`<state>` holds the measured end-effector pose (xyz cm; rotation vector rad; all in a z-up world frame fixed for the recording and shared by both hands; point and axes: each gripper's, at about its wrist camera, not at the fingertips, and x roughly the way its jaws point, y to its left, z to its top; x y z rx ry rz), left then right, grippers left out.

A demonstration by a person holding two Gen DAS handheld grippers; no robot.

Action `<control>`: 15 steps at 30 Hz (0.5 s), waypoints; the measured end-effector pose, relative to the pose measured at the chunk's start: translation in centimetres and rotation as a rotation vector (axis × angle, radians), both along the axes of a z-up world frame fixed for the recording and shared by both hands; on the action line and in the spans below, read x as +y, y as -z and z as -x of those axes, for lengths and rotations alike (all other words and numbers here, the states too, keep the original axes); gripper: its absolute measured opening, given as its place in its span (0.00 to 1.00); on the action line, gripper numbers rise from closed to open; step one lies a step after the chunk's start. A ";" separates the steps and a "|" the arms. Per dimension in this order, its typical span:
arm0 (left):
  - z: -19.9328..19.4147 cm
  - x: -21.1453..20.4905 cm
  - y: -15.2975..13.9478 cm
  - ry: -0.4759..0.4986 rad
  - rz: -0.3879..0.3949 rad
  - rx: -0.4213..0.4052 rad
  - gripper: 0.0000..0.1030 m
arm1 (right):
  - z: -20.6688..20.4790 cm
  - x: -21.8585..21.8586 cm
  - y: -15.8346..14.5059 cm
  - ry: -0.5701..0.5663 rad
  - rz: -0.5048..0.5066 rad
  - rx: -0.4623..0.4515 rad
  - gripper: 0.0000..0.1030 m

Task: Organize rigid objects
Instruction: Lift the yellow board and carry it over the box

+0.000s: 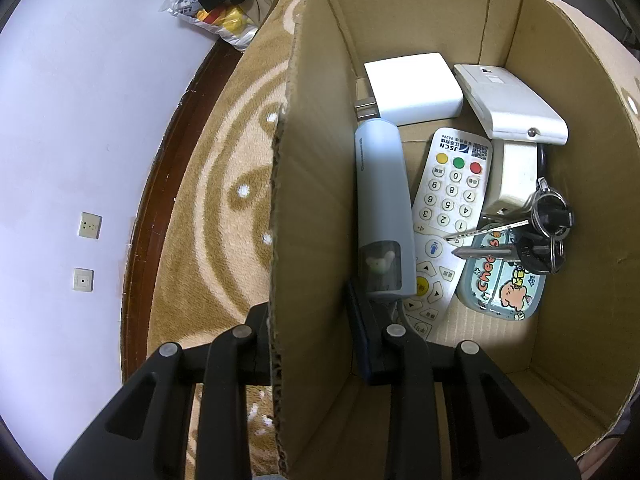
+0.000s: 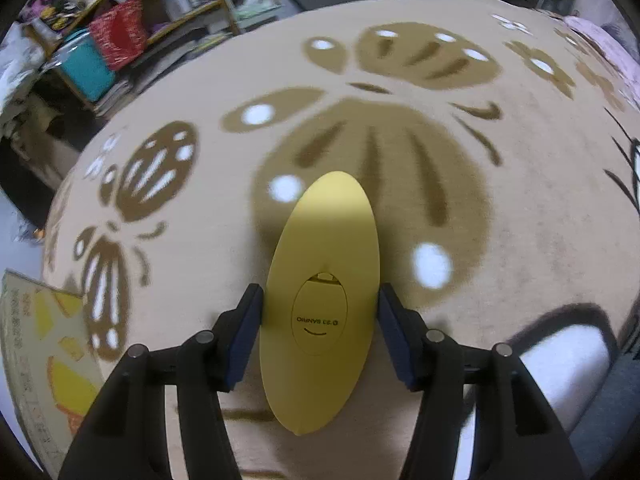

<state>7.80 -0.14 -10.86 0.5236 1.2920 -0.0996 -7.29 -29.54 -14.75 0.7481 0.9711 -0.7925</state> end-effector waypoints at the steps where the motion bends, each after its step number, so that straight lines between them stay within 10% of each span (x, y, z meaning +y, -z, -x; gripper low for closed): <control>1: 0.0 0.0 0.0 0.000 -0.001 0.000 0.28 | -0.4 0.5 -0.1 -0.020 0.002 -0.007 0.59; 15: -0.3 0.5 -0.1 -0.004 0.017 0.005 0.28 | -6.9 7.4 -5.6 -0.303 0.085 -0.214 0.59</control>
